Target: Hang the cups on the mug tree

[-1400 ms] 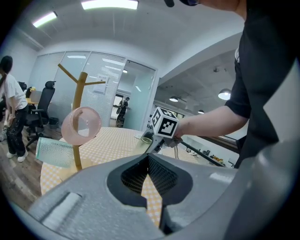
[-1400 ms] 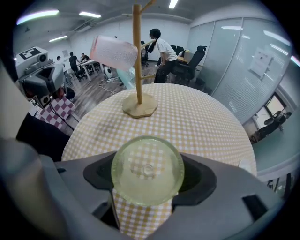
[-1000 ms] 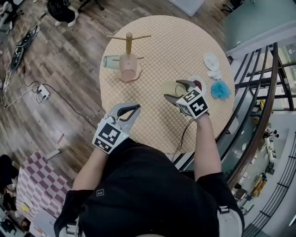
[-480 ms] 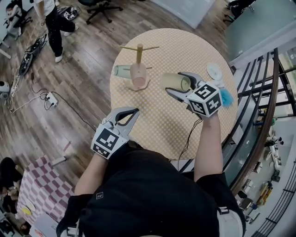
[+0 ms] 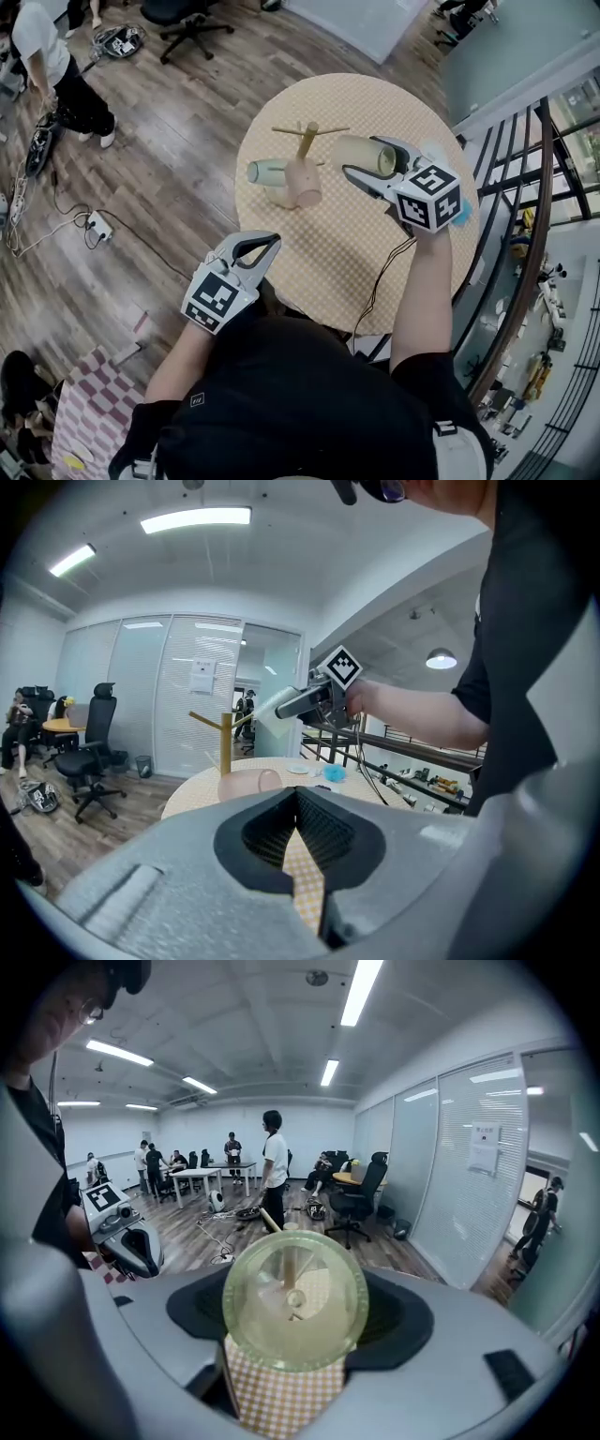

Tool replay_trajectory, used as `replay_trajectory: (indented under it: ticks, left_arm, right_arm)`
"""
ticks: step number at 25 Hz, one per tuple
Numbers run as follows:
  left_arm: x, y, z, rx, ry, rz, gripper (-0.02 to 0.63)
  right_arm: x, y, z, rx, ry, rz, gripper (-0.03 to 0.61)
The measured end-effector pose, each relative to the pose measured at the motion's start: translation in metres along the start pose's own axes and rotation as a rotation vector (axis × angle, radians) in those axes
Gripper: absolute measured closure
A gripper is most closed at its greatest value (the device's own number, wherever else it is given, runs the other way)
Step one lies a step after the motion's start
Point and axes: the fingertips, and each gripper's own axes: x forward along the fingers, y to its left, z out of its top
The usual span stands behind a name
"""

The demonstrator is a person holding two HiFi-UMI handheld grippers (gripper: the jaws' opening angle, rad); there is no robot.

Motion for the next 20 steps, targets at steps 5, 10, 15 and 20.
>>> replay_trajectory:
  ticks: [5, 10, 15, 20]
  left_arm:
    - [-0.002, 0.019, 0.003, -0.007, -0.010, -0.004, 0.607]
    - [0.012, 0.018, 0.012, -0.019, -0.031, -0.014, 0.607]
    - [0.026, 0.011, 0.015, -0.022, -0.028, -0.024, 0.607]
    - [0.034, 0.008, 0.015, -0.029, -0.019, -0.002, 0.607]
  right_arm:
    - [0.003, -0.009, 0.007, 0.002, 0.006, -0.024, 0.230]
    - [-0.005, -0.019, 0.009, -0.020, 0.012, -0.025, 0.230]
    - [-0.010, -0.028, 0.014, -0.010, -0.020, 0.006, 0.230]
    - [-0.002, -0.038, 0.009, 0.005, -0.020, 0.030, 0.230]
